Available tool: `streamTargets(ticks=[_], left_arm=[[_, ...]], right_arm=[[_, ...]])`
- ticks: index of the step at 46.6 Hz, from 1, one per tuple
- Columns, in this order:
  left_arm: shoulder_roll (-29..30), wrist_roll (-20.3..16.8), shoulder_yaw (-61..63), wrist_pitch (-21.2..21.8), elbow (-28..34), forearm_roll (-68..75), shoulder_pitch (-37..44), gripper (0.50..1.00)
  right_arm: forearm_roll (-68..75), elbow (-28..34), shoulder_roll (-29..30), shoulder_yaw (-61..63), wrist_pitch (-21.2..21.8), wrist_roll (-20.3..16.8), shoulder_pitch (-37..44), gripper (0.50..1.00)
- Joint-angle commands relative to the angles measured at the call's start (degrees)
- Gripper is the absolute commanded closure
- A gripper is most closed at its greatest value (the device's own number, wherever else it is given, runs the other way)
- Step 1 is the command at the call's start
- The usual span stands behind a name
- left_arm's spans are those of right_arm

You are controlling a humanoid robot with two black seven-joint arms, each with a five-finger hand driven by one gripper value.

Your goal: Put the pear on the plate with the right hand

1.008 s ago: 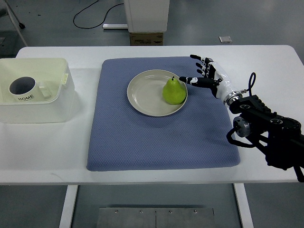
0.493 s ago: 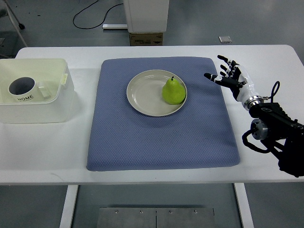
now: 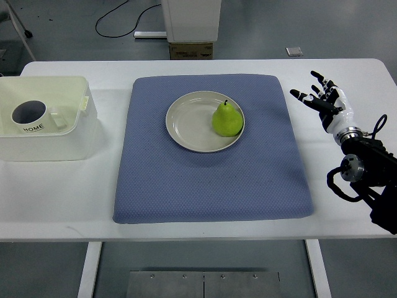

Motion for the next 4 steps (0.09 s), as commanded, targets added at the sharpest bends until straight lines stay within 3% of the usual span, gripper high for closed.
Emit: streamTargets(ticks=[1,4], left_arm=[[0.0,-0.01,0.0,0.0,0.0,0.0,0.0,0.5],[0.0,-0.01,0.0,0.0,0.0,0.0,0.0,0.5]], right_arm=[[1.58,0.0,0.03,0.43,0.07,-0.07,0.05,0.5],[2.02,0.0,0.03,0.69,0.07,0.01,0.05,0.5]])
